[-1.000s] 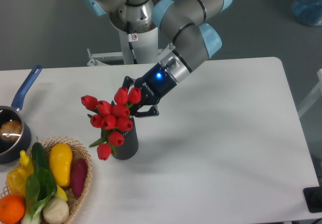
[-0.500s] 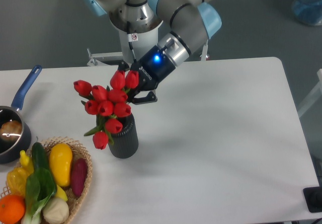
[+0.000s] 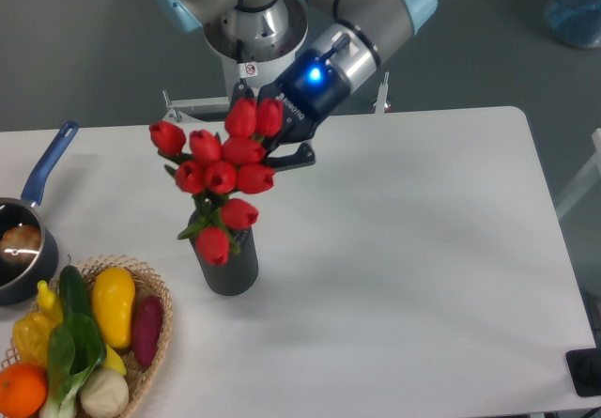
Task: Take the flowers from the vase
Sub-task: 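Lift the gripped tulips straight up out of the gray vase, then carry the tulip bunch up and away from the vase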
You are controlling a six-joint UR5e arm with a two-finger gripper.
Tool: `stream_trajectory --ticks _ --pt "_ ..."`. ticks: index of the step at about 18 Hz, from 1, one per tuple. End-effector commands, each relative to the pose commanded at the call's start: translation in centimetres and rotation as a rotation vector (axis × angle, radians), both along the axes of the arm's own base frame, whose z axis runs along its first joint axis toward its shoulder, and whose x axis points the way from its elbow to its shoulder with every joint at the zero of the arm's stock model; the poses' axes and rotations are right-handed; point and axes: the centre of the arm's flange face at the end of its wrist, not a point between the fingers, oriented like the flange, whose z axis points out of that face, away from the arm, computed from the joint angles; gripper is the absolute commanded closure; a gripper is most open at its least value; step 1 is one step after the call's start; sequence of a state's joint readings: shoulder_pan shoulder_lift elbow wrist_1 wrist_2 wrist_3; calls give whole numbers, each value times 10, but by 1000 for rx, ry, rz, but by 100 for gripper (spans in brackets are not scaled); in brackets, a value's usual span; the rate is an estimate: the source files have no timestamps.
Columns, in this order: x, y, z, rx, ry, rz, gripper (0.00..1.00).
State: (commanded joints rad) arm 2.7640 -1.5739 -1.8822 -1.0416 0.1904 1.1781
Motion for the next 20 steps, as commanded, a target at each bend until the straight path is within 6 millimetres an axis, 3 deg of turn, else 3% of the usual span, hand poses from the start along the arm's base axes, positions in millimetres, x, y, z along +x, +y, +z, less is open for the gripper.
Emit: stream_trajectory --ticks 11,16,18,20 --pt "-43 -47 16 125 -68 98 100" --pt "-64 -66 6 88 -39 155 100" --pt "-85 -80 -13 20 44 196 100" --pt "-95 -87 -24 -41 133 204 100"
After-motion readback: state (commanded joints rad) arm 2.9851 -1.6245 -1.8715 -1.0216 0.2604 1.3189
